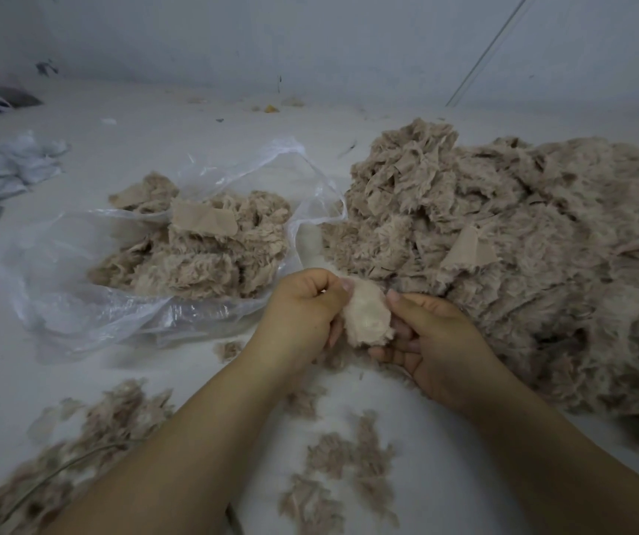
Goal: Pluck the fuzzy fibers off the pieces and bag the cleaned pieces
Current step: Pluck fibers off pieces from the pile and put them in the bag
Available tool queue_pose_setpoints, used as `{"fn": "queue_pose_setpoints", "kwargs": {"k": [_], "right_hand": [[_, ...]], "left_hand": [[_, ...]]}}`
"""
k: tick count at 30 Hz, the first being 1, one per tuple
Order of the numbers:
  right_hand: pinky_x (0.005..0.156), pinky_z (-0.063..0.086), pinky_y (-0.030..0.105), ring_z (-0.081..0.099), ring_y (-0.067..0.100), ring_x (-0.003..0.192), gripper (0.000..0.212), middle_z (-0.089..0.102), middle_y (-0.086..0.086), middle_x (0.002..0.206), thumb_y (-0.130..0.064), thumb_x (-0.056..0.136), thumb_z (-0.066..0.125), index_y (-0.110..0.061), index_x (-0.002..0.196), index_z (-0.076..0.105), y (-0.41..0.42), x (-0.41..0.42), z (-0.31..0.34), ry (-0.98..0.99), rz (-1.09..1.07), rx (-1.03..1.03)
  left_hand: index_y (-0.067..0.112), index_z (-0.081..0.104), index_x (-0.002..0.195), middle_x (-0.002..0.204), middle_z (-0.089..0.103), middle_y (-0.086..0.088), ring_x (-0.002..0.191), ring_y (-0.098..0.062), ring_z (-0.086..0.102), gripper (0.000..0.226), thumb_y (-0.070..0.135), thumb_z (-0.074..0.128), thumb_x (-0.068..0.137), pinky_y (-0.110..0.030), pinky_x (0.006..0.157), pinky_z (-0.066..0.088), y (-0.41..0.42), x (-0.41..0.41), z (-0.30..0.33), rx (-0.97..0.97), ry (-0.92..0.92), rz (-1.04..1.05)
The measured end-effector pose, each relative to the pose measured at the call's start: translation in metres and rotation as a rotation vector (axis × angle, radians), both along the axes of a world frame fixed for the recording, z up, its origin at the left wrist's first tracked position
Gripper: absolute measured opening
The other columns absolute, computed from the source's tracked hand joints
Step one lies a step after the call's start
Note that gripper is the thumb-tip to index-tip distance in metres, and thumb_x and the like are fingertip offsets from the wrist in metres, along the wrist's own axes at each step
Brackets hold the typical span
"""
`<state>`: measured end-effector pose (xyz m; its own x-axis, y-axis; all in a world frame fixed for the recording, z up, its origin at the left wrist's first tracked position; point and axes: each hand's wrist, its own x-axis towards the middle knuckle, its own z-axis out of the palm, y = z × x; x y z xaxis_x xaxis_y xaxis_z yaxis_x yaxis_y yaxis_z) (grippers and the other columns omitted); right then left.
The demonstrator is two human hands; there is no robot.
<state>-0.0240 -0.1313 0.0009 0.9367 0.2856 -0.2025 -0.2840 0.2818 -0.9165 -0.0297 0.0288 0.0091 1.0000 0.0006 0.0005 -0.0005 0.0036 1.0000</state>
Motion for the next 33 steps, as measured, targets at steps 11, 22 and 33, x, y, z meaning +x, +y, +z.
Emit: {"fn": "queue_pose_setpoints", "kwargs": {"k": [11, 22, 33], "right_hand": [[0.048, 0.050, 0.023, 0.049, 0.004, 0.039, 0.013, 0.050, -0.004, 0.047, -0.011, 0.083, 0.064, -0.003, 0.075, 0.057, -0.001, 0.001, -0.002, -0.021, 0.003, 0.044], [0.039, 0.033, 0.020, 0.026, 0.006, 0.034, 0.041, 0.026, 0.001, 0.050, -0.033, 0.089, 0.057, -0.007, 0.057, 0.057, 0.001, 0.004, -0.002, 0.047, -0.107, 0.139], [0.038, 0.034, 0.019, 0.028, 0.005, 0.035, 0.029, 0.032, -0.002, 0.048, -0.032, 0.081, 0.063, -0.006, 0.067, 0.058, 0.002, 0.006, -0.004, 0.047, -0.130, 0.161]], "left_hand": [[0.001, 0.048, 0.115, 0.099, 0.069, -0.017, 0.084, -0.028, 0.073, 0.015, -0.001, 0.041, 0.102, -0.032, 0.063, 0.058, 0.025, 0.014, 0.015, -0.711, -0.247, 0.306], [0.022, 0.067, 0.098, 0.087, 0.063, 0.008, 0.070, -0.007, 0.058, 0.023, 0.032, 0.076, 0.079, -0.028, 0.065, 0.050, -0.008, 0.006, -0.012, 0.891, -0.198, -0.086], [0.018, 0.071, 0.075, 0.058, 0.059, 0.017, 0.051, 0.002, 0.049, 0.018, 0.006, 0.070, 0.088, -0.012, 0.052, 0.040, -0.005, 0.006, -0.004, 0.175, -0.257, 0.202]]}}
